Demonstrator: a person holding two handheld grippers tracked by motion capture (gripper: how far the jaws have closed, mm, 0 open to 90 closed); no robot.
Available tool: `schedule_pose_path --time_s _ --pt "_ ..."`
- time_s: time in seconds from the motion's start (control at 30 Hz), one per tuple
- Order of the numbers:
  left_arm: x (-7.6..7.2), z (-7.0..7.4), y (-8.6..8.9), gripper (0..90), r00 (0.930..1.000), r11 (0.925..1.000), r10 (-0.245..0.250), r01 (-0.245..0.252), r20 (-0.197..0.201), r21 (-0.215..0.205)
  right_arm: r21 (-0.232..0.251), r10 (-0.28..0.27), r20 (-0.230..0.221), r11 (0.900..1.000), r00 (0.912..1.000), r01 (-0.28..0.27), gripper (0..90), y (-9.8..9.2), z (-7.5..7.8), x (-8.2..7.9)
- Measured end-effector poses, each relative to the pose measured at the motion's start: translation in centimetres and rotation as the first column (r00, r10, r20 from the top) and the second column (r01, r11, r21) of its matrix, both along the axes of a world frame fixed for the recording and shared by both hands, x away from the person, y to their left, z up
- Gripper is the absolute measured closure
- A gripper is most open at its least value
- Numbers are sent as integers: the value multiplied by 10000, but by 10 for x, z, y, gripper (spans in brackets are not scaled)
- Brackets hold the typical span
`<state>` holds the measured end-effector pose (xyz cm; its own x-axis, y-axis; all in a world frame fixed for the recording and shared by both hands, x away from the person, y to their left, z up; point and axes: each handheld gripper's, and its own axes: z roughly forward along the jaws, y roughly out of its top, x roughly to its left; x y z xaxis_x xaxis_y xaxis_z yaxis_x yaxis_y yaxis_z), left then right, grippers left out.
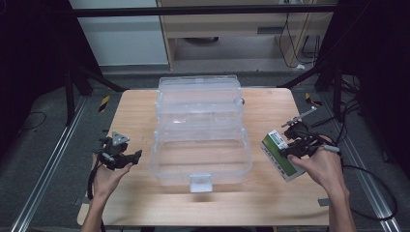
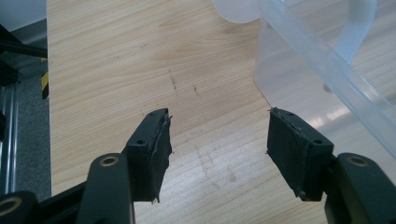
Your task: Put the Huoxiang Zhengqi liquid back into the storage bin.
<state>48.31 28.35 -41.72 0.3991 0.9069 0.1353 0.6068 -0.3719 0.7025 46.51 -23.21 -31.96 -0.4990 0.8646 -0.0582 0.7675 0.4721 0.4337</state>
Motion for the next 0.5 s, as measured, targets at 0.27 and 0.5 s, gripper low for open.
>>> schedule_pose_path --time_s 0.27,0.5 --pt "0 0 0 390 10000 10000 -7 7 -22 14 0 71 404 10000 9992 -71 640 5 16 6" --pt "0 0 0 390 10000 10000 -8 8 -34 24 37 308 908 9995 9954 -313 639 12 33 4"
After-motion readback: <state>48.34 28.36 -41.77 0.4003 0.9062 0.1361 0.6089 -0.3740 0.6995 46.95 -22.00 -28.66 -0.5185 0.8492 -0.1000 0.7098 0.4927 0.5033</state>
